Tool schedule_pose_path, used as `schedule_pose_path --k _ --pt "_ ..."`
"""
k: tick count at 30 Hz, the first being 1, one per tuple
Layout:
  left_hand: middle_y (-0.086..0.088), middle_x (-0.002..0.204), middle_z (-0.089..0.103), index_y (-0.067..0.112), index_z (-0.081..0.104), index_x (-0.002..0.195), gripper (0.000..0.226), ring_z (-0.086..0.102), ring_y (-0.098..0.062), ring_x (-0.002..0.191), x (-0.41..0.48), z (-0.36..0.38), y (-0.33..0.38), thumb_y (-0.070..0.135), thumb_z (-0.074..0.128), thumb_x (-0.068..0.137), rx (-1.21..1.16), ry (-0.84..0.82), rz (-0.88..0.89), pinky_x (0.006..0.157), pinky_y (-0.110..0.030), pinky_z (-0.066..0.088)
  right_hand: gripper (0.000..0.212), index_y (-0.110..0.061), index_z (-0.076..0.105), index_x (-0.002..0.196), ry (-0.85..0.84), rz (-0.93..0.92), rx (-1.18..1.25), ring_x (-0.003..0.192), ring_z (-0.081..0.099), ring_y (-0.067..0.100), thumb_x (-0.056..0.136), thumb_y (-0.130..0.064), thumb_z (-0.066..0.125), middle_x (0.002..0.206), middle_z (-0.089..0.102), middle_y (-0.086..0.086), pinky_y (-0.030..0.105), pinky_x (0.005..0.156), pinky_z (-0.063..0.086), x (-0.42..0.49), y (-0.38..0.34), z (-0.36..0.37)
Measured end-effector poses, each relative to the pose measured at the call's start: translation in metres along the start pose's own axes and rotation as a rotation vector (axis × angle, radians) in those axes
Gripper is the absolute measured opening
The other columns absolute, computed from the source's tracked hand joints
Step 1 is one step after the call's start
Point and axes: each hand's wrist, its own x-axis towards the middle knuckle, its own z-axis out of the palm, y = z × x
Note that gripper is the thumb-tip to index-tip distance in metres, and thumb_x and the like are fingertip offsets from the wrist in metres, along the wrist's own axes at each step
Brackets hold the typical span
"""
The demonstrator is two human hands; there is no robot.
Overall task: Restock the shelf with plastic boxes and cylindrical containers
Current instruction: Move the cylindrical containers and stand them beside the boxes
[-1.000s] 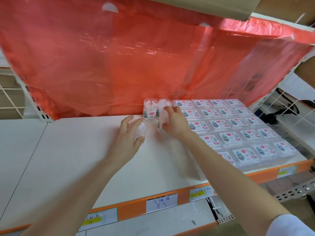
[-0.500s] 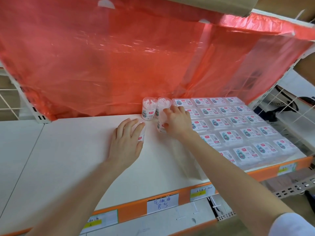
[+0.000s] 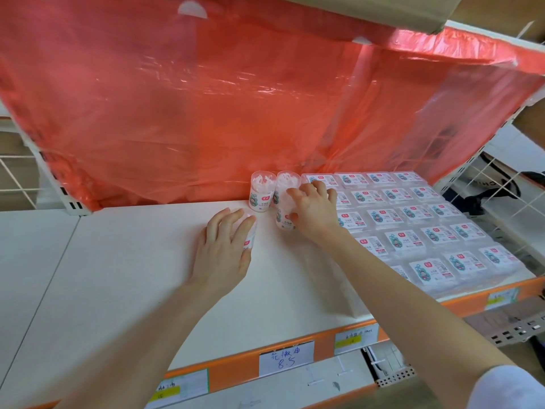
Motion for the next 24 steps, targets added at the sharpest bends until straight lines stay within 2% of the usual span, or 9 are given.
schedule_pose_path --k 4,8,17,21,24 --pt "-0.019 0.119 0.059 0.003 0.061 0.117 0.062 0.04 -0.032 0.117 0.0 -0.001 -0.001 0.006 0.08 0.057 -0.007 -0.015 0.002 0.087 -0.051 0.046 0.047 -0.018 0.045 0.129 -0.003 -0.007 0.0 0.126 0.028 0.029 0.085 -0.02 0.06 0.131 0.044 0.009 0.045 0.098 0.023 0.003 0.002 0.002" --pt "-0.02 0.119 0.058 0.002 0.06 0.117 0.062 0.033 -0.029 0.116 0.001 -0.003 0.0 0.004 0.079 0.058 -0.02 -0.016 0.003 0.089 -0.051 0.045 0.049 -0.019 0.043 0.13 -0.009 -0.003 -0.004 0.126 0.028 0.03 0.084 -0.018 0.059 0.133 0.042 0.009 0.046 0.099 0.023 0.006 0.003 0.003" --pt "-0.019 0.122 0.057 0.002 0.06 0.118 0.061 0.033 -0.029 0.118 0.001 -0.006 0.001 0.002 0.077 0.059 -0.038 -0.059 -0.011 0.089 -0.052 0.047 0.05 -0.019 0.041 0.132 -0.019 0.008 -0.009 0.128 0.029 0.031 0.085 -0.013 0.058 0.14 0.037 0.012 0.049 0.102 0.023 0.012 0.004 0.004" --pt "-0.019 0.121 0.057 0.002 0.06 0.118 0.063 0.043 -0.034 0.118 0.001 -0.006 0.001 0.002 0.078 0.058 -0.022 -0.058 -0.006 0.088 -0.051 0.047 0.05 -0.019 0.04 0.132 -0.026 0.011 0.014 0.128 0.029 0.031 0.086 -0.015 0.058 0.142 0.035 0.012 0.05 0.102 0.024 0.012 0.005 0.005" --pt "-0.019 0.122 0.057 0.002 0.059 0.119 0.063 0.033 -0.029 0.118 0.0 -0.006 0.001 0.003 0.077 0.059 -0.026 -0.057 -0.004 0.089 -0.051 0.045 0.053 -0.021 0.04 0.134 -0.046 0.019 0.075 0.13 0.028 0.031 0.086 -0.019 0.059 0.143 0.034 0.011 0.05 0.103 0.023 0.011 0.007 0.002"
